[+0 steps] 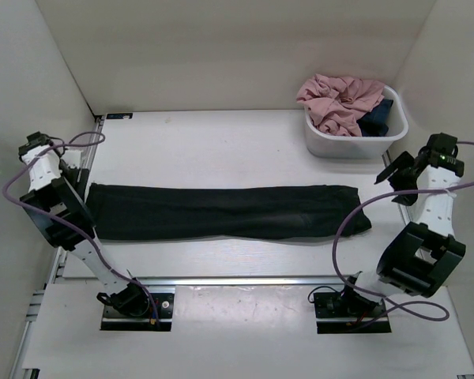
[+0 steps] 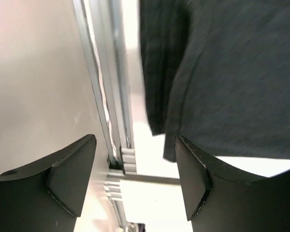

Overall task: Fold and stack the trousers
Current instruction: Flatten the trousers out

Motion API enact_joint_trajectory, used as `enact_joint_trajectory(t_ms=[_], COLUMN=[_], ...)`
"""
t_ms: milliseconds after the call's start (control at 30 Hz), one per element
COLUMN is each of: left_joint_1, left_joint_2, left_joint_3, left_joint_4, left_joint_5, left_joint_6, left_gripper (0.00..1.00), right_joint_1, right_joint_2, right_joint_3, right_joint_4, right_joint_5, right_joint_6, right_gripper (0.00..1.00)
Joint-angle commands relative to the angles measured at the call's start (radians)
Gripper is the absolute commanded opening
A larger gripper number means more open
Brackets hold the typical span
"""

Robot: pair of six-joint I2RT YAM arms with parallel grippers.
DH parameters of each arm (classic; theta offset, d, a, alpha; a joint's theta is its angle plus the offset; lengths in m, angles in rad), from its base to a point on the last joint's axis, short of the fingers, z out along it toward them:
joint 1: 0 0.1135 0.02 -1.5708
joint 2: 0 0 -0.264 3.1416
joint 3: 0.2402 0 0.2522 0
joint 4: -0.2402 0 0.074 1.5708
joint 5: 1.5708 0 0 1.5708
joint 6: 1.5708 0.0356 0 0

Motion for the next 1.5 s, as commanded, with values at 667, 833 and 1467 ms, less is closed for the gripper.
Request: enact_joint_trajectory(t_ms=[667,833,1467], left_joint_1=[-0.173,-0.173,-0.031], left_joint_2=[0.223,0.192,-0.349], left_joint_3=[0.002,0.026,-0.164], left_joint_4=[0.128,0.128,0.137], left_joint_5=[0.053,0.049,0.139], left_joint_6=[-0.103,-0.103,0.050], left_gripper=[0.14,0.14,0.14], right_joint_1=[0.237,0.237,0.147], right_joint_2=[0.463,0.527,-0.204], right_joint_3=[0.159,0.183,-0.155], right_joint_4=[0.020,-0.007,0.033], right_joint_5=[-0.034,-0.080,-0.058], right_joint_6=[0.016,0.025,0.078], right_gripper=[0.72,0.13,0.00])
